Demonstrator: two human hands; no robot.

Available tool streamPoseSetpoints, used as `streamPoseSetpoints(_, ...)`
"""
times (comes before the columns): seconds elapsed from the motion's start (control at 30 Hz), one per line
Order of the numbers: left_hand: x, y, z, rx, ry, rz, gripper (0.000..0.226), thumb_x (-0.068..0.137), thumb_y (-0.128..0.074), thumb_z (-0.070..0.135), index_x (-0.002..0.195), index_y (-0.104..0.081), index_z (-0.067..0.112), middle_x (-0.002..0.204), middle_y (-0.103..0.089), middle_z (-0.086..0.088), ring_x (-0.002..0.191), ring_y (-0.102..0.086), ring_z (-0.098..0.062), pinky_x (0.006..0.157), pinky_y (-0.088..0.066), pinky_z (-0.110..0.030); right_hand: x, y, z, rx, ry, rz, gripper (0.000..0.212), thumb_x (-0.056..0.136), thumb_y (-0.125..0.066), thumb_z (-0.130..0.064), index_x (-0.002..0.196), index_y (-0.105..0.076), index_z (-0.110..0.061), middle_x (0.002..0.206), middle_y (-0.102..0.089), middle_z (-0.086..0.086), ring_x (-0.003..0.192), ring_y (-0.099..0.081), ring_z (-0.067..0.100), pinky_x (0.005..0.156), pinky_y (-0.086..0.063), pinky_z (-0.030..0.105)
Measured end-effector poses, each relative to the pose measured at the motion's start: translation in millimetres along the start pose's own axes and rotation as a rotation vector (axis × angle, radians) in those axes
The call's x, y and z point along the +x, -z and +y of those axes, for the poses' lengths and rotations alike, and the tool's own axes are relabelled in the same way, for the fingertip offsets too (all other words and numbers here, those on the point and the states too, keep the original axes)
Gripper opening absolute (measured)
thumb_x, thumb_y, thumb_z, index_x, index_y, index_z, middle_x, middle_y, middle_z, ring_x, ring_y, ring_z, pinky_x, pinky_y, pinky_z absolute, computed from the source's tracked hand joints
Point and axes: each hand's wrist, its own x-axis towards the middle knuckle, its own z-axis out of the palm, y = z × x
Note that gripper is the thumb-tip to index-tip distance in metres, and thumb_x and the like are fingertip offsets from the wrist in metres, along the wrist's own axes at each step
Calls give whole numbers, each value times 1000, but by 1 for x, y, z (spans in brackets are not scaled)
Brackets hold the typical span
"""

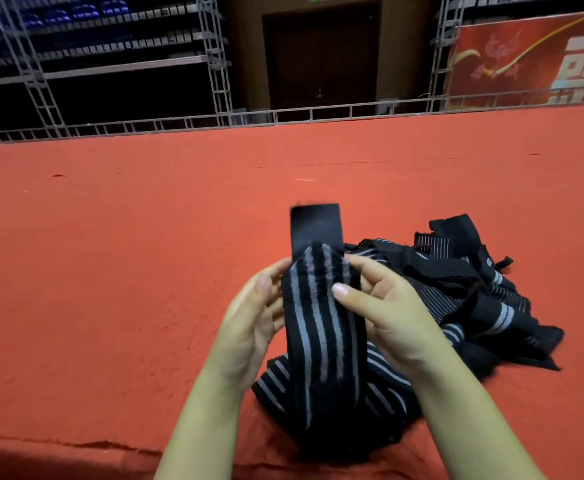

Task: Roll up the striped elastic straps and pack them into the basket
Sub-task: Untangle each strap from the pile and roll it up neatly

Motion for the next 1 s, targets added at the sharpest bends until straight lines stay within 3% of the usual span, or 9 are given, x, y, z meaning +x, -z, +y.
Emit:
streamPoseSetpoints(0.2, -4, -19, 16, 115, -137, 164, 11, 78, -69, 23, 86, -75, 17, 82, -75, 2, 74, -68, -9, 66, -52, -22, -22, -4, 13, -307, -34, -154, 32, 89, -60, 4, 112, -62, -17, 112, -71, -2, 105, -65, 8, 89, -49, 22)
streamPoseSetpoints(0.3, -10, -29, 19, 96, -145, 151, 13, 75, -66, 18, 80, -78, 16, 81, -75, 0, 73, -69, -10, 64, -52, -19, -24, -9, 7, -340, 50, -127, 23, 89, -65, -25, 110, -65, -15, 108, -70, 2, 103, -65, 13, 89, -51, 26)
streamPoseSetpoints(0.4, -11, -33, 19, 169, -172, 157, 5, 78, -76, 19, 80, -78, 15, 83, -72, -14, 79, -65, -16, 70, -52, -29, -20, -16, 1, -406, 142, 11, 34, 83, -60, -46, 83, -64, -12, 74, -61, 12, 71, -57, 15, 68, -48, 39)
streamPoseSetpoints(0.47, -11, -34, 19, 201, -190, 190, 8, 79, -75, 23, 78, -77, 15, 83, -68, -24, 76, -62, -20, 70, -49, -35, -19, -18, -2, -459, 187, 59, 37, 86, -58, -40, 68, -55, -7, 60, -46, 3, 60, -44, 9, 58, -39, 30)
streamPoseSetpoints(0.57, -10, -41, 21, 162, -190, 201, 11, 85, -67, 14, 77, -73, 10, 70, -69, -2, 63, -60, -10, 58, -48, -24, -20, -17, 0, -474, 194, 95, 48, 84, -60, -36, 61, -40, 1, 58, -33, 7, 57, -34, 13, 53, -29, 29)
streamPoseSetpoints(0.67, -8, -42, 23, 215, -206, 190, 14, 92, -60, 10, 82, -69, 14, 67, -69, 7, 58, -60, -4, 53, -47, -16, -24, -18, 6, -362, 136, 78, 58, 76, -63, -45, 66, -43, 8, 60, -37, 22, 61, -37, 20, 58, -30, 35)
streamPoseSetpoints(0.8, -9, -45, 24, 228, -259, 48, 11, 89, -54, 19, 92, -63, 14, 65, -64, 12, 57, -56, 0, 54, -44, -13, -22, -19, 4, -280, 155, 77, 51, 82, -61, -44, 85, -58, 6, 67, -50, 17, 61, -48, 20, 58, -42, 34)
streamPoseSetpoints(0.87, -12, -49, 24, 199, -273, 4, 19, 88, -50, 20, 103, -60, 13, 58, -60, 16, 53, -53, 4, 53, -41, -9, -20, -20, 3, -311, 225, 102, 38, 88, -58, -37, 92, -65, 1, 84, -63, 25, 77, -60, 36, 73, -50, 47)
streamPoseSetpoints(1.0, -11, -43, 20, 313, -330, 110, 24, 93, -50, 36, 107, -65, 24, 69, -63, 17, 63, -57, 3, 61, -44, -12, -21, -22, 4, -378, 307, 174, 26, 89, -57, -24, 88, -67, 0, 87, -63, 27, 85, -58, 41, 75, -48, 46)
